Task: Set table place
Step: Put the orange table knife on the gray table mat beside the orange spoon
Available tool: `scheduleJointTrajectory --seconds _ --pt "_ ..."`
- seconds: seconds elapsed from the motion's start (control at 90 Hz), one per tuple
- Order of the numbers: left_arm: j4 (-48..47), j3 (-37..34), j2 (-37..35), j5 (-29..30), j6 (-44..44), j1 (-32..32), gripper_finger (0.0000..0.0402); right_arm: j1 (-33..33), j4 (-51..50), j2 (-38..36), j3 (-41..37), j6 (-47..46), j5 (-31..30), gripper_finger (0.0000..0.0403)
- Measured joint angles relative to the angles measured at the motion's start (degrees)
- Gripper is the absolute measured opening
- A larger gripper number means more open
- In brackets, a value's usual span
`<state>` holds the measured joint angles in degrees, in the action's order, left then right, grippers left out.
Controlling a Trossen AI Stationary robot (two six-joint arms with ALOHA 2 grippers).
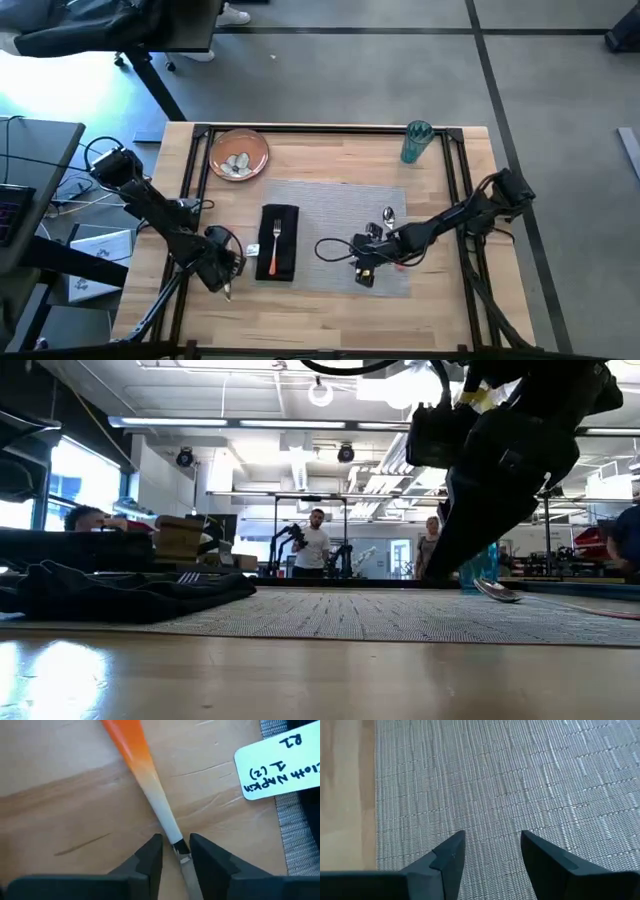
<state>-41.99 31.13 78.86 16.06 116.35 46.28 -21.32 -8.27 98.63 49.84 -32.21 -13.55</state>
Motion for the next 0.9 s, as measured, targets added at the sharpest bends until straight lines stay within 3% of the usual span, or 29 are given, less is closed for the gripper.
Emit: scheduleJointTrajectory --seconds 0.2,0.289,0.544,0.767,0.9 --pt "0.41 -0.13 0.16 0.99 -2.86 -0.11 0.0011 0.0 0.0 0.0 0.0 0.13 -0.01 0.0171" --pt "0.5 -0.13 0.21 1.23 -2.77 -0.13 0.0006 0.0 0.0 0.0 0.0 0.13 0.0 0.0171" --pt "0.4 -0.13 0.23 1.38 -3.97 -0.15 0.004 0.0 -0.01 0.0 0.0 0.29 -0.01 0.0171" --pt "-0.33 0.29 -0.34 1.48 -4.84 -0.17 0.0094 0.0 0.0 0.0 0.0 0.25 -0.01 0.0171" --pt "-0.37 0.53 0.3 4.5 -4.21 -0.15 0.0109 0.0 0.0 0.0 0.0 1.11 -0.03 0.0171"
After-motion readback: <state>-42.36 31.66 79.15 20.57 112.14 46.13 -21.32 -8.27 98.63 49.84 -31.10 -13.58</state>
